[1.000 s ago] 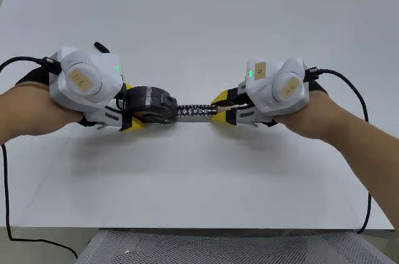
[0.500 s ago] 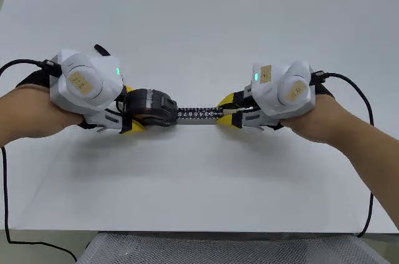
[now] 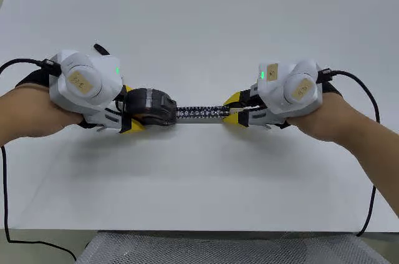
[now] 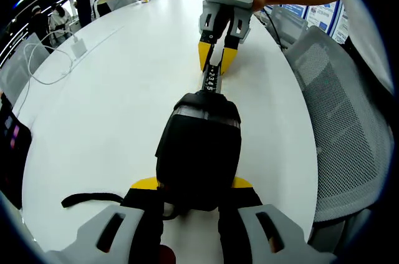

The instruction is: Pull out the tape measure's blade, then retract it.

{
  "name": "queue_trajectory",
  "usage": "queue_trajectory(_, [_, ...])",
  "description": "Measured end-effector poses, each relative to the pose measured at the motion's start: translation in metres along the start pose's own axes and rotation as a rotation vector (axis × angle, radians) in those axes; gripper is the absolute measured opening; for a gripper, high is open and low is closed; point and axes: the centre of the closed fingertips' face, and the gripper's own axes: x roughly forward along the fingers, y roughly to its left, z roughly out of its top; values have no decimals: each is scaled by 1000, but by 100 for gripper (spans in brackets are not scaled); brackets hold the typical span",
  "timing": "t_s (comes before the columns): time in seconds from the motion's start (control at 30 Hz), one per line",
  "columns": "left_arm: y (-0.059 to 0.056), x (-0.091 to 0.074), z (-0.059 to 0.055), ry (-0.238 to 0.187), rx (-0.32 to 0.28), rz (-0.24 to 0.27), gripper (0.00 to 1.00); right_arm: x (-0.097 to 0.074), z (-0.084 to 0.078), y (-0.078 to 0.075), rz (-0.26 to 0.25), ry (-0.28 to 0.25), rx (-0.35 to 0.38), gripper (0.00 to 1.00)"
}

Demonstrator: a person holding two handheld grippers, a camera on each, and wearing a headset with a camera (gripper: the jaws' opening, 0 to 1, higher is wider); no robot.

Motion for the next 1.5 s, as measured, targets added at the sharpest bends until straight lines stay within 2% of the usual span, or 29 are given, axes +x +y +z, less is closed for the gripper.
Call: queue_trajectory(1.5, [-1, 0, 1, 1, 8, -6, 29, -27, -30, -1, -32, 66, 34, 8])
